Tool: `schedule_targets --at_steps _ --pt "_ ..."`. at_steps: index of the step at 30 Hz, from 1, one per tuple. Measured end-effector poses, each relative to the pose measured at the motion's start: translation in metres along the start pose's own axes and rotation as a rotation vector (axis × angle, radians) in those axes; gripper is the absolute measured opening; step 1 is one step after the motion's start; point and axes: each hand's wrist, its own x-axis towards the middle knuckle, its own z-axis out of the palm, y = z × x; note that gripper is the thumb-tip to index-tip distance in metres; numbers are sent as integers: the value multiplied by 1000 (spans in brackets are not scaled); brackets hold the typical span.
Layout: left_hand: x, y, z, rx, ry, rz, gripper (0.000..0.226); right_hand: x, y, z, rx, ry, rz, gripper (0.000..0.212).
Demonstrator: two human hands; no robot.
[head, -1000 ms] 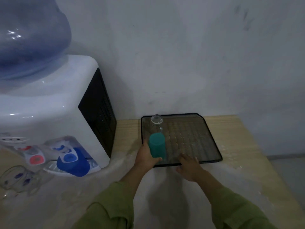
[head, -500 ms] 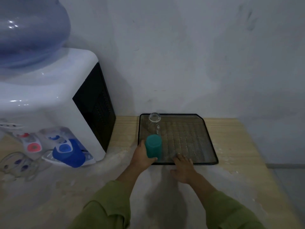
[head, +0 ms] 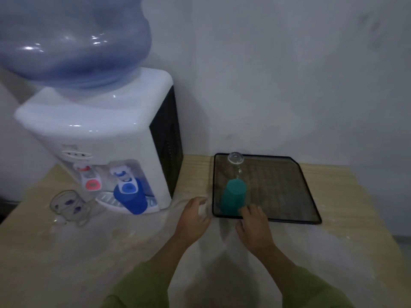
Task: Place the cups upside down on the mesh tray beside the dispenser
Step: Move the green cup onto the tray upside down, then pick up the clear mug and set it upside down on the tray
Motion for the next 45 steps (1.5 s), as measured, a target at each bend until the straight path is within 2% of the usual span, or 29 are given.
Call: schedule_targets --at_steps 3,4,5,6,7,8,9,10,11,12,19,23,31,37,41,45 --pt "-18 -31 -31 -13 25 -71 45 -2 -39 8 34 -23 -66 23" --pt "-21 -45 -46 -22 -40 -75 42 -2 -54 11 58 -45 -84 27" --pt "-26 -57 -65 -61 -194 -70 37 -2 -71 15 91 -87 -101 31" --pt "-26 -73 -77 -71 -433 -54 30 -2 -85 18 125 -126 -116 34" --pt "-29 -93 -86 -54 -519 -29 26 -2 -103 21 155 -162 -138 36" --pt "-36 -112 -96 -5 -404 -108 28 -2 -120 24 179 -193 -162 37" --pt "-47 -125 -106 3 -171 -231 27 -1 -136 26 200 -221 -182 38" --pt "-57 -141 -115 45 43 -272 28 -1 -155 30 219 -251 -199 39" --pt "-64 -150 -125 96 161 -291 30 0 -172 32 238 -280 -211 39" --pt "-75 -161 -132 119 202 -300 32 1 -190 36 260 -310 -225 39" --pt "-98 -226 -196 277 292 -388 43 13 -291 62 400 -468 -320 48" --pt "-102 -257 -219 359 216 -422 63 29 -334 71 397 -490 -398 53" --pt "-104 -270 -216 375 145 -430 68 71 -400 93 390 -448 -433 57" --pt "-101 -271 -216 387 137 -439 70 83 -416 105 331 -425 -392 37" --pt "-102 -268 -219 392 122 -433 70 85 -418 107 279 -346 -414 22" --pt "-101 -266 -222 358 110 -456 73 80 -414 102 283 -348 -407 19"
